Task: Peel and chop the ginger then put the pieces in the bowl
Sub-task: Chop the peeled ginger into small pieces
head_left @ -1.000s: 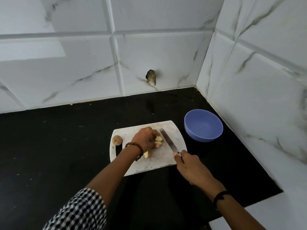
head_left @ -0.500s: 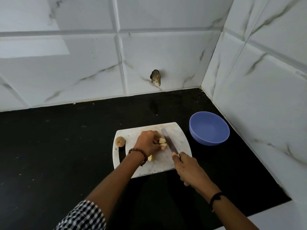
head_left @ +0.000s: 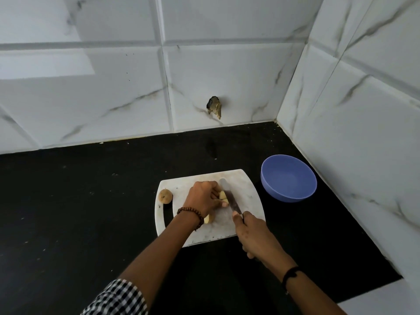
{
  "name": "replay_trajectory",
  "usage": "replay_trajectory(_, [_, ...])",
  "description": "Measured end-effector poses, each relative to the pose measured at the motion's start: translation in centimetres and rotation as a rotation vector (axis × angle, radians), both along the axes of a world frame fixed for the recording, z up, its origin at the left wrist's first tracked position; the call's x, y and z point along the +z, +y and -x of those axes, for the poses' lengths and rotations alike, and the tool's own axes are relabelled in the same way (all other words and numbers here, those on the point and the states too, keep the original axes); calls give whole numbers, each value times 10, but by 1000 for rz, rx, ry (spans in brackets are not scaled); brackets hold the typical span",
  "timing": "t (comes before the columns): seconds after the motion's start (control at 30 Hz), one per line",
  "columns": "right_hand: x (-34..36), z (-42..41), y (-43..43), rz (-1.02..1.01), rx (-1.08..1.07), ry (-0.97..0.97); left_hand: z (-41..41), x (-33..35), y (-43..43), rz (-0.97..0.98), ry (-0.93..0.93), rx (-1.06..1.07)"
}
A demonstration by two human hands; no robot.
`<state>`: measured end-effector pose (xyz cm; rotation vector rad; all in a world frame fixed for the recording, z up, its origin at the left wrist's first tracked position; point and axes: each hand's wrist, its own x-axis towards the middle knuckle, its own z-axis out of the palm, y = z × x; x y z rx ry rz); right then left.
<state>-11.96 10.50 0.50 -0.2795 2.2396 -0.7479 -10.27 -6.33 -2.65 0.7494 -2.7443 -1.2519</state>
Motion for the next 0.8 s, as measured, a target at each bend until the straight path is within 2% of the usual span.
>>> replay_trajectory(0.2, [7, -1, -1, -4, 21, 3, -1, 3, 0, 2, 3, -14])
replay_trajectory(0.6, [5, -14, -6, -63, 137, 164, 0, 2, 3, 28, -2, 9])
replay_trajectory(0.8, [1, -12, -15, -117, 160, 177, 2, 1, 0, 31, -7, -2])
